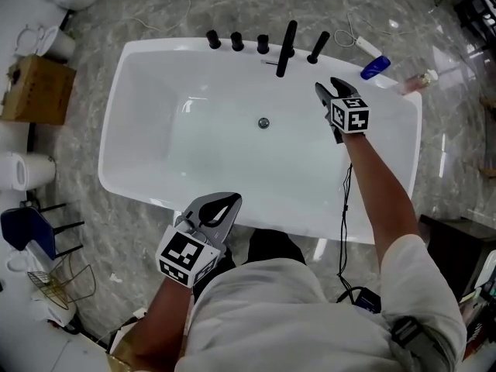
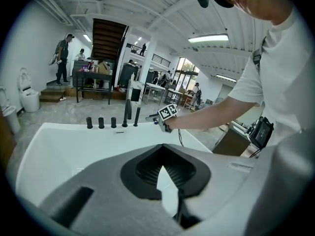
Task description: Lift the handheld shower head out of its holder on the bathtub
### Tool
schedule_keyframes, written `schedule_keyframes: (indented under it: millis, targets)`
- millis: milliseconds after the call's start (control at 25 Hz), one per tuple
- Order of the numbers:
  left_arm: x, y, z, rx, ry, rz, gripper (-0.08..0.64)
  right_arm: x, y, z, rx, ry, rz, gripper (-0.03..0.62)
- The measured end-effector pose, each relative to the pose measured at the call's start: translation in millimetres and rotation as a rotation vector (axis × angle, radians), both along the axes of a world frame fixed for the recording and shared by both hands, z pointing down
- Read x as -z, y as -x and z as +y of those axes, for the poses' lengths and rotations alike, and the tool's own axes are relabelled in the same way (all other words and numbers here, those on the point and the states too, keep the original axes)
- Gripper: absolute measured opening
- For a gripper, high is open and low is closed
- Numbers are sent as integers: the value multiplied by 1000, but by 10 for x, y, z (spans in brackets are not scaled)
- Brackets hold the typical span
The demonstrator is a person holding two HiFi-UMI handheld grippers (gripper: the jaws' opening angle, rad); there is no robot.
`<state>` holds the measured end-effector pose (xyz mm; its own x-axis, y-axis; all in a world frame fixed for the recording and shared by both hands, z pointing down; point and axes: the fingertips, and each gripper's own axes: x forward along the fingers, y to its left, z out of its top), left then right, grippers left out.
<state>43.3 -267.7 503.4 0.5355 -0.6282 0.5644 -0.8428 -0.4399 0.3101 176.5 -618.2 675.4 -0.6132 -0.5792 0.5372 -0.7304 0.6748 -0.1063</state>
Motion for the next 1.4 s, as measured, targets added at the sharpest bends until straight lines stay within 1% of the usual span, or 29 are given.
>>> schedule_keyframes:
  millis: [120,240,440,560,680,880,1040,1160,1240,1400]
  targets:
    - [-90,-4,-45,0,21,9,6,-175,-7,-254,-68,29,-27,232]
    - [-157,0,-108,1,36,13,6,-312,5,-484,-103,40,-29,235]
    - [-308,-27,-196,-1,51,19,6,-482,20,-838,-126,50,-16,241]
    - [-361,-35,-232,5,61,30,6,-528,49,-1043,-136,60,-33,242]
    - [-409,-41,-248,0,79,43,6,-547,81,-1212,-149,61,-28,249]
    - [-505,-30,-295,-11,89,34,6,-630,149,-1441,-168,63,-22,250]
    - [-558,-23,-336,-11,95,45,6,-710,163,-1590,-215,82,-33,252]
    - [-627,-11,-310,-14,112,50,6,-735,163,-1718,-232,77,-28,255]
    - [-647,-11,-322,-8,121,67,6,-736,156,-1807,-246,77,-36,256]
    - [-715,2,-330,-11,131,71,6,-760,211,-1908,-242,74,-38,255]
